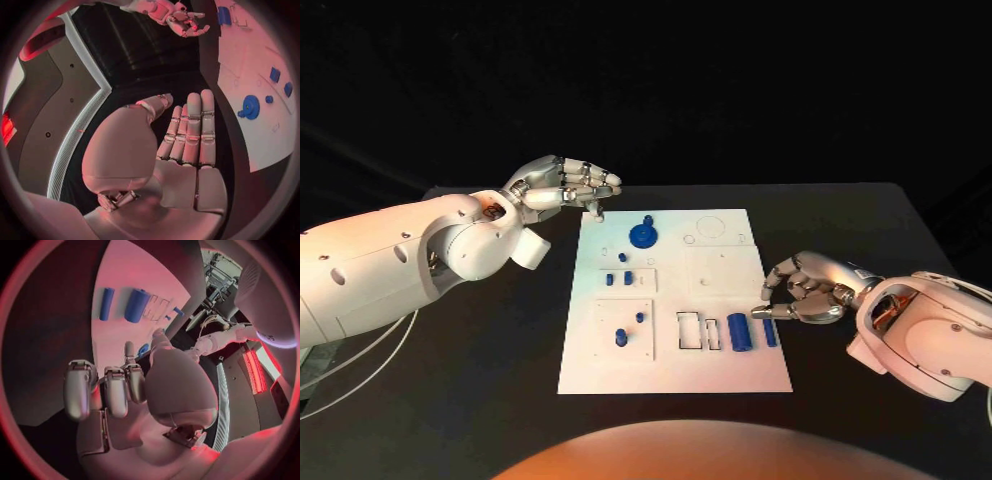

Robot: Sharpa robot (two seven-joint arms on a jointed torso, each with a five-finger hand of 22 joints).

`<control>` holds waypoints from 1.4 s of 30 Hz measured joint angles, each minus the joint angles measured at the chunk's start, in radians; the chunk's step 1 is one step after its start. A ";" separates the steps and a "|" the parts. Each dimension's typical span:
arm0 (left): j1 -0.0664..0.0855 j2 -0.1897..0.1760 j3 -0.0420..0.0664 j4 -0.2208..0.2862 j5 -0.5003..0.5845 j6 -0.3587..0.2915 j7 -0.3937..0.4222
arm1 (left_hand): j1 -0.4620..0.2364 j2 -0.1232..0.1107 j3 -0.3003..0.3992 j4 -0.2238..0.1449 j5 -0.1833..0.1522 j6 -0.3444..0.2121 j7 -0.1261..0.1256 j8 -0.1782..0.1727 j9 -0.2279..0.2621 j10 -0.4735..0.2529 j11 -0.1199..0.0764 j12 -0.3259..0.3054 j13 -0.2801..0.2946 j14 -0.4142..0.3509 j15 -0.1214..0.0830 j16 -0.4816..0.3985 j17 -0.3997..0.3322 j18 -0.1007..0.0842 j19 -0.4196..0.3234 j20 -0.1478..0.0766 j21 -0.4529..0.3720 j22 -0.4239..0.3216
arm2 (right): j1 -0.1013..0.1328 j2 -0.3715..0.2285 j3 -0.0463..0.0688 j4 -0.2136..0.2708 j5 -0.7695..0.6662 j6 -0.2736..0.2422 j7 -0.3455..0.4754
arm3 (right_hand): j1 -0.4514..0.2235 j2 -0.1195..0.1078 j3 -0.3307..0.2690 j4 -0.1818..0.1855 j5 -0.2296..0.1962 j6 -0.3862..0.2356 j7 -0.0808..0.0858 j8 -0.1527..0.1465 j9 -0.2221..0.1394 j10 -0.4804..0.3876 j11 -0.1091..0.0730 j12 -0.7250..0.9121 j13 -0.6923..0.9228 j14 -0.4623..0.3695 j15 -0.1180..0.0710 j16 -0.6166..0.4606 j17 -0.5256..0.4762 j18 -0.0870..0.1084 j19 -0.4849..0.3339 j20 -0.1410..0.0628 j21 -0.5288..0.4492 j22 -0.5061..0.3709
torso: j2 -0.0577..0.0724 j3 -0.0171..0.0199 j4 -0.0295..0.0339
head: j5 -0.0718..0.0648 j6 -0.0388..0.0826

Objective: Assemble the parts on the task board

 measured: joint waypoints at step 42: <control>0.000 -0.016 0.000 0.012 0.000 0.001 0.015 | 0.000 0.000 0.000 0.000 0.000 -0.004 0.004 0.005 0.000 -0.004 0.004 0.004 0.000 -0.004 0.004 0.000 0.000 0.000 0.000 0.000 -0.004 -0.002 | -0.098 0.140 -0.001 -0.073 -0.116 -0.004 -0.165 | 0.007 0.007 -0.053 -0.002 0.004 0.038 -0.017 0.012 0.023 0.007 -0.007 0.027 0.000 -0.001 -0.006 0.004 -0.001 0.000 0.003 -0.003 0.037 0.000 | -0.002 -0.0017 0.0047 | -0.010 -0.018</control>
